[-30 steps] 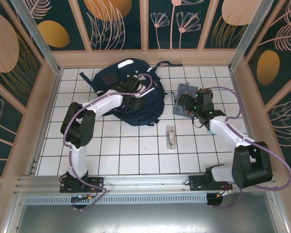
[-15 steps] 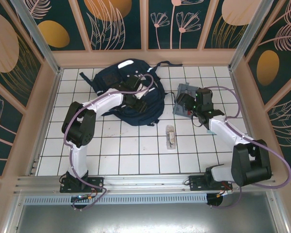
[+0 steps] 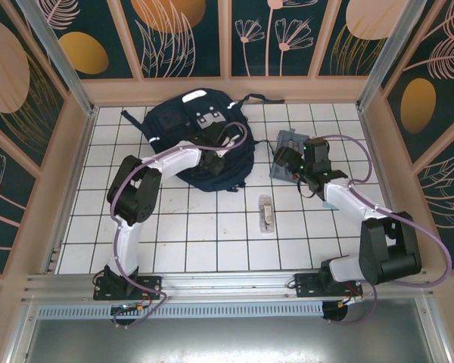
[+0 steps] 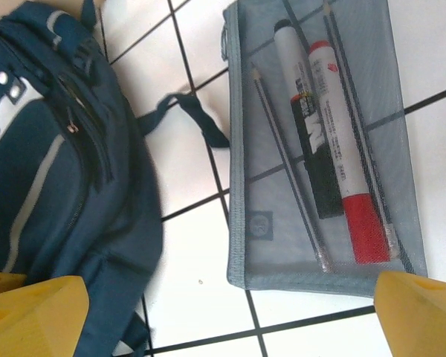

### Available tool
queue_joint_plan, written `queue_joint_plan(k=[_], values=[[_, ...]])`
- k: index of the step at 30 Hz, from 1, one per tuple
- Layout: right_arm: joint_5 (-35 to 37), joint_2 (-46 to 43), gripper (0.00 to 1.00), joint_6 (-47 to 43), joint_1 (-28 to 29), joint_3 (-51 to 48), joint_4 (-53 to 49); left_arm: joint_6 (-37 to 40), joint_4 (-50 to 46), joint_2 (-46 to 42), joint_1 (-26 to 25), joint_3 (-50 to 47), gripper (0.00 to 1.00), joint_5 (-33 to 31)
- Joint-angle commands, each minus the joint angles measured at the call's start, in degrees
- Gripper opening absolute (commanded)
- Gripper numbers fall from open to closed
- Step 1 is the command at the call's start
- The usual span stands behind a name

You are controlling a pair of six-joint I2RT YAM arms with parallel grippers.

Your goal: Pack books, pencil case, and school supplies into a backpack

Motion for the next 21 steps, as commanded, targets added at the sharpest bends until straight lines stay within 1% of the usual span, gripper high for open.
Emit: queue_joint_plan(k=[1, 4, 5, 9, 13, 15, 21], values=[[3.41, 3.45, 0.99, -1.28, -0.4, 3.54, -2.79, 0.54, -0.81, 4.63, 1.53, 0.47, 0.0, -2.37], [8.62, 8.43, 0.99, -3.9, -1.2, 7.38, -5.81, -0.01, -1.69, 3.37, 1.47, 0.55, 0.0, 2.74], [9.32, 10.22, 0.99, -4.47, -1.64, 8.5, -6.24, -0.27, -1.81, 2.52, 1.46, 0.37, 0.0, 4.39], [8.63, 16.93, 0.99, -6.69, -4.33, 11.66, -5.37, -2.69, -1.82, -2.72, 1.51, -0.03, 0.0, 11.29], [9.62, 22.96, 0.99, -10.53, -6.28, 16.55, -6.33, -4.55, -2.58, -5.9, 1.71, 1.49, 0.0, 14.12], [8.54, 25.8, 0.99, -12.32, -7.41, 19.24, -7.02, -5.35, -4.07, -6.25, 1.85, 3.42, 0.0, 15.49], [6.73, 31.09, 0.97, -15.64, -7.6, 24.43, -6.81, -8.41, -6.9, -7.47, 2.14, 8.63, 0.0, 19.66]])
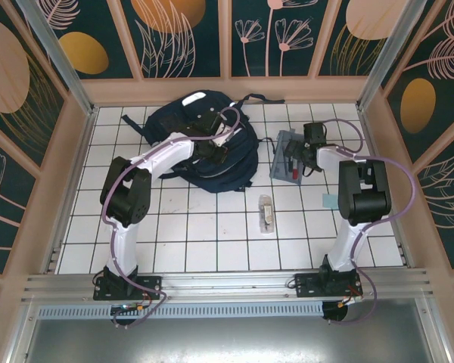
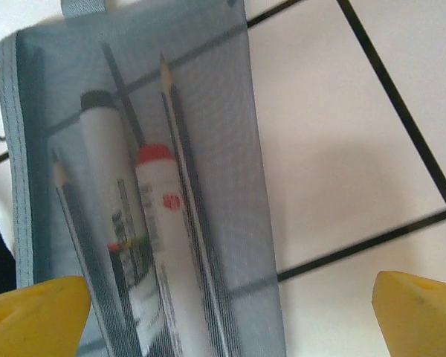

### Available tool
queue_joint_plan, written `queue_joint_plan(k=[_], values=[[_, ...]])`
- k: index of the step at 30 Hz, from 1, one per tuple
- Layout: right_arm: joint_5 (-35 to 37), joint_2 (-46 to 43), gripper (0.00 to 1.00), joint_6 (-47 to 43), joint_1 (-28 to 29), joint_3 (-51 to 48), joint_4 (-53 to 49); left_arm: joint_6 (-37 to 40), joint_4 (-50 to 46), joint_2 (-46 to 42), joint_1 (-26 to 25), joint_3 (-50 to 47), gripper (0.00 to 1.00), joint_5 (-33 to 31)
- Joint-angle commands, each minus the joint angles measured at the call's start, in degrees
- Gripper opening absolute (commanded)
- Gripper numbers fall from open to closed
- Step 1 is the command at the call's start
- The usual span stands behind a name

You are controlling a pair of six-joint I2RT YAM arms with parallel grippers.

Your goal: Pack books, pencil case, and school supplies into a backpack

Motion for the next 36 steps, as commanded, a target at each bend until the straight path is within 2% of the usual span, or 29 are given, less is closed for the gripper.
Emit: queue_joint_plan(k=[1, 3, 8, 13, 16, 17, 20, 24, 30, 32, 36], values=[[-1.37, 2.61, 0.97, -3.69, 0.06, 3.93, -1.0, -3.59, -2.6, -3.84, 0.21, 4.27, 0.0, 5.98], [-2.42, 4.2, 0.98, -4.6, 0.63, 5.61, -1.82, -4.83, -3.85, -4.1, 0.5, 5.87, 0.0, 6.8], [2.85, 8.27, 0.99, -6.04, 3.61, 9.59, -6.02, -9.77, -3.72, -5.48, 3.12, 7.37, 0.0, 13.99], [4.62, 11.83, 0.99, -6.79, 5.59, 12.02, -8.96, -15.01, 0.37, -7.68, 6.35, 5.25, 0.0, 20.4], [7.05, 13.69, 0.97, -8.13, 7.11, 13.59, -10.93, -19.4, 4.98, -8.41, 7.48, 3.0, 0.0, 26.64], [7.48, 14.13, 0.95, -8.41, 7.38, 13.87, -11.18, -20.12, 5.68, -8.34, 7.43, 2.98, 0.0, 28.0], [7.13, 14.58, 0.79, -8.64, 7.37, 14.06, -11.68, -21.93, 7.34, -7.97, 7.49, 3.15, 0.0, 32.09], [7.31, 12.83, 0.6, -8.73, 7.31, 13.16, -11.05, -23.11, 8.82, -8.53, 7.5, 3.06, 0.0, 34.12], [6.53, 7.15, 0.25, -9.7, 7.24, 12.72, -11.75, -26.45, 13.02, -8.94, 8.26, 1.06, 0.0, 37.05], [6.86, 4.62, 0.19, -10.45, 7.12, 12.43, -12.79, -26.89, 13.9, -9.15, 8.37, 0.33, 0.0, 36.84], [7.74, -1.3, 0.18, -11.89, 7.04, 12.24, -15.67, -26.86, 15.24, -9.14, 8.46, -1.02, 0.0, 36.8]])
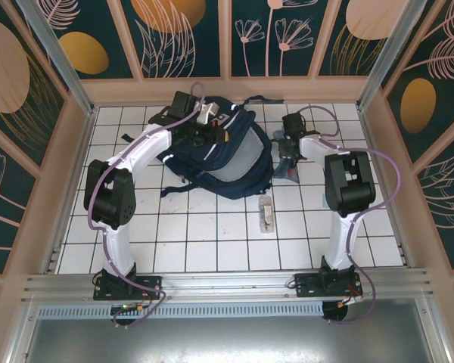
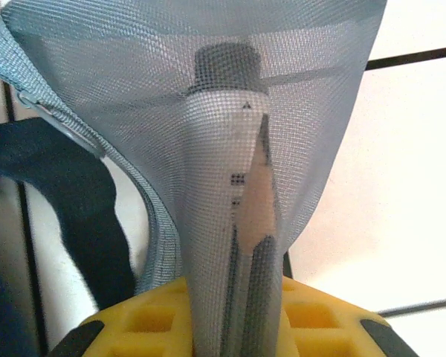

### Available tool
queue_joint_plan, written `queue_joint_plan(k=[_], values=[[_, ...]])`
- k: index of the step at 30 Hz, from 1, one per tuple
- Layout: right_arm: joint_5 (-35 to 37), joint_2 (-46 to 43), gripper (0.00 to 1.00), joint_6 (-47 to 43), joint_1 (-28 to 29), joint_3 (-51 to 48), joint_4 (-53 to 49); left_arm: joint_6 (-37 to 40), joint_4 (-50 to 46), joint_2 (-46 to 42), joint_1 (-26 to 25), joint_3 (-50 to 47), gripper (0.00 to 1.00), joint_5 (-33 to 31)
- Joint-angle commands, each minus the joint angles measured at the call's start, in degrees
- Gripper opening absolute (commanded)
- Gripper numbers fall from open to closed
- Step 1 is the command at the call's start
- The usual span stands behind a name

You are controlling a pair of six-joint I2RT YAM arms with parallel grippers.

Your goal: Pack books, pencil case, and school supplies into a backpack

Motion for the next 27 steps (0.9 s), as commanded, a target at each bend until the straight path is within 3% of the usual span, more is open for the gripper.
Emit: queue_joint_plan(k=[1, 5, 11, 23, 25, 27], values=[[1.27, -7.78, 0.18, -2.11, -0.22, 0.08, -4.56, -1.38, 6.45, -3.46, 0.12, -0.38, 0.0, 4.57], [-0.58, -11.71, 0.19, -4.13, 1.73, 1.5, -9.14, -1.73, 6.84, -2.67, 0.13, -0.86, 0.0, 4.88], [-5.15, -13.82, 0.18, -4.44, 9.18, 1.75, -9.36, -4.18, 9.57, -2.51, 0.13, -1.33, 0.0, 7.49], [-13.05, 2.15, 0.19, -3.72, 19.69, 12.83, -3.82, -6.2, 8.99, -2.99, 0.22, 2.72, 0.0, 11.73], [-14.08, 4.63, 0.24, -4.19, 19.6, 14.94, -2.31, -6.54, 9.43, -3.4, 0.22, 2.66, 0.0, 11.89], [-13.36, 5.85, 0.45, -4.65, 19.47, 15.89, -1.43, -6.83, 9.81, -3.81, 0.21, 2.4, 0.0, 11.61]])
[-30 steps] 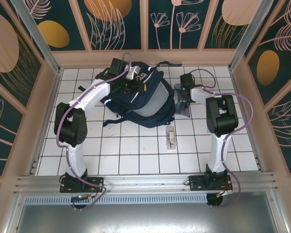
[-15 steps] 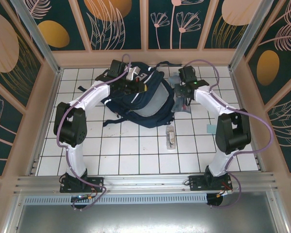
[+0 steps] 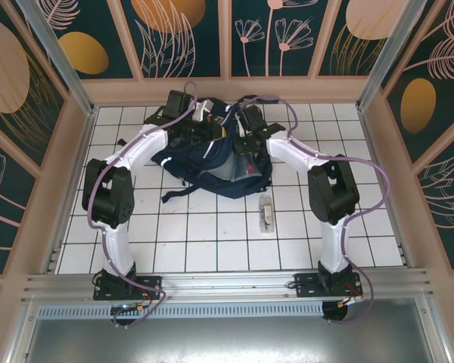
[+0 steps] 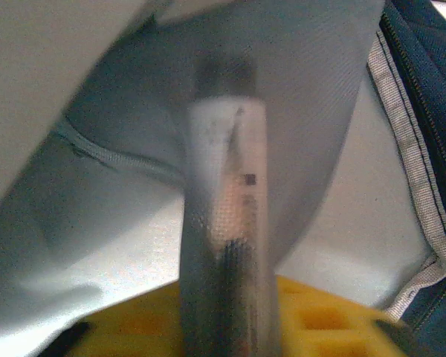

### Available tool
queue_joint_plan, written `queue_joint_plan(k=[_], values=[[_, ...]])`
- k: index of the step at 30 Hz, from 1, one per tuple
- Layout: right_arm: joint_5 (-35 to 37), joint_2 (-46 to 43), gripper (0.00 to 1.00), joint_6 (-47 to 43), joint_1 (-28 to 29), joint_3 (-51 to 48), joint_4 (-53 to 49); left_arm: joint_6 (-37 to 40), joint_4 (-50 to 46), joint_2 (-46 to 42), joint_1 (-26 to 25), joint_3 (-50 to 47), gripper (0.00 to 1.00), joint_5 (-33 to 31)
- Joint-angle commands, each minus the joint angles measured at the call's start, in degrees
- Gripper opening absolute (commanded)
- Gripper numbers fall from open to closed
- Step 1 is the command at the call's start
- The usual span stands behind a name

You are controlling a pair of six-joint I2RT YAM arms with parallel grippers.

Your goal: Pack books, pencil case, and school supplies into a backpack

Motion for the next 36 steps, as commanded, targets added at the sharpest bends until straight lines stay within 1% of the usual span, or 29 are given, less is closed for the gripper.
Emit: queue_joint_plan(k=[1, 2, 3, 4, 9, 10, 11, 12, 13, 15, 20, 23, 24, 27, 29, 32, 34, 36], values=[[-2.24, 3.83, 0.56, -1.44, 1.46, 2.34, 2.89, -1.14, 5.63, -4.12, -1.79, 3.4, 0.0, 7.87], [-2.17, 3.26, 0.66, -1.49, 1.46, 1.88, 3.1, -1.39, 5.95, -4.24, -1.74, 3.12, 0.0, 7.48], [-1.9, 2.33, 0.72, -1.36, 1.45, 1.06, 3.56, -1.58, 6.41, -4.44, -1.63, 2.85, 0.0, 6.9], [-1.4, 0.89, 0.75, -1.04, 1.37, -0.27, 4.23, -1.99, 7.14, -4.56, -1.49, 2.48, 0.0, 6.57], [0.97, -8.18, 0.76, 5.02, -0.28, -8.35, 4.13, -3.89, 9.86, -3.7, -1.22, 1.41, 0.0, 5.64], [2.14, -10.79, 0.76, 7.07, -2.19, -11.29, 4.63, -4.11, 10.05, -3.48, -1.27, 1.41, 0.0, 5.53], [1.75, -13.04, 0.75, 9.2, -3.13, -13.96, 5.09, -4.26, 10.21, -3.36, -1.27, 1.28, 0.0, 5.35], [0.65, -15.42, 0.73, 12.04, -4.3, -17.23, 5.85, -4.37, 10.44, -3.28, -1.27, 0.97, 0.0, 5.22], [-2.25, -17.9, 0.7, 14.52, -5.27, -20.7, 6.91, -4.6, 10.79, -3.32, -1.29, 0.65, 0.0, 5.07], [-4.98, -22.14, 0.64, 19.45, -5.88, -26.67, 9.13, -5.15, 11.64, -3.28, -1.27, -0.02, 0.0, 4.93], [-7.03, -31.01, 0.6, 28.7, -5.38, -38.21, 12.08, -6.57, 12.96, -2.34, -1.27, -0.39, 0.0, 4.94], [-9.76, -34.78, 0.54, 32.83, -5.47, -43.18, 16.62, -6.94, 13.68, -2.17, -1.27, -0.99, 0.0, 5.04], [-10.7, -34.99, 0.52, 34.02, -5.33, -44.26, 18.51, -7.25, 14.17, -2.23, -1.27, -1.34, 0.0, 5.08], [-12.19, -33.44, 0.51, 35.51, -5.45, -45.55, 23.41, -8.58, 16.06, -2.43, -1.24, -2.29, 0.0, 5.97], [-12.23, -31.68, 0.46, 35.54, -5.54, -45.64, 26.61, -8.8, 16.12, -2.43, -1.27, -2.34, 0.0, 6.36], [-14.34, -28.04, 0.38, 35.62, -6.02, -44.05, 31.22, -8.84, 16.35, -3.14, -1.35, -3.24, 0.0, 6.42], [-14.14, -25.66, 0.32, 35.51, -6.02, -42.36, 32.66, -8.85, 16.64, -3.76, -1.35, -4.12, 0.0, 6.43], [-13.99, -23.72, 0.3, 34.95, -5.94, -40.82, 34.31, -8.82, 16.82, -4.2, -1.36, -4.76, 0.0, 6.68]])
